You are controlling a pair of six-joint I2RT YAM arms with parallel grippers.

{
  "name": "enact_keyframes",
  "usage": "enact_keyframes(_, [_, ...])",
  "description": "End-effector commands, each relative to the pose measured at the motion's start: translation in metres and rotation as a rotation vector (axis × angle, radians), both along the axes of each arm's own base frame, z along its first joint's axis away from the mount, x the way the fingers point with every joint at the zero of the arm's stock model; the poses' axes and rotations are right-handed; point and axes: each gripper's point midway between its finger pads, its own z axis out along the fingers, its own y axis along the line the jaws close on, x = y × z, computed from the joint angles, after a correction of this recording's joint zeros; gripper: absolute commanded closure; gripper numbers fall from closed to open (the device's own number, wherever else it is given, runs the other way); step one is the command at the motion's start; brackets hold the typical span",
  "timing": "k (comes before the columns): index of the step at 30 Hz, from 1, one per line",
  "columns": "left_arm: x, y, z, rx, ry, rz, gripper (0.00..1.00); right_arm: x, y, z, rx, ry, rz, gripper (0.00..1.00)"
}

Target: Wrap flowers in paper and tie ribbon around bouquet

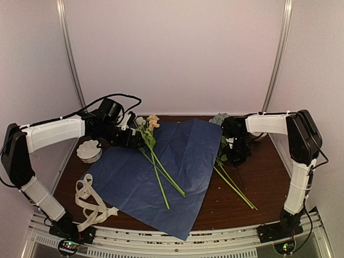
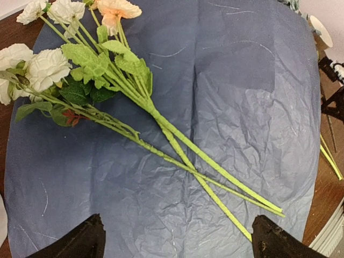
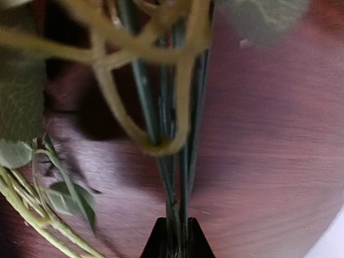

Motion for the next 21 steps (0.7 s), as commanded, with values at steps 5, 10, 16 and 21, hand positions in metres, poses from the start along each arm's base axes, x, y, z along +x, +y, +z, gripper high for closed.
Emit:
enact_keyframes(5, [-0.002,0.010,0.027,0.048,-0.095,-0.042,0.02,0.043,-0.070,0.162,-0.302,-0.504,-0.138,1.00])
enact_keyframes(10, [-0.002,0.015,0.034,0.071,-0.124,-0.045,0.02,0.049,-0.055,0.252,-0.130,-0.805,-0.189,1.00])
enact_keyframes(16, [0.000,0.017,0.035,0.079,-0.130,-0.032,0.02,0.025,0.135,0.302,0.687,-0.847,0.294,1.00])
enact_keyframes(21, [0.001,0.019,0.040,0.082,-0.144,-0.021,0.02,0.008,0.247,0.253,0.840,-0.587,0.428,1.00])
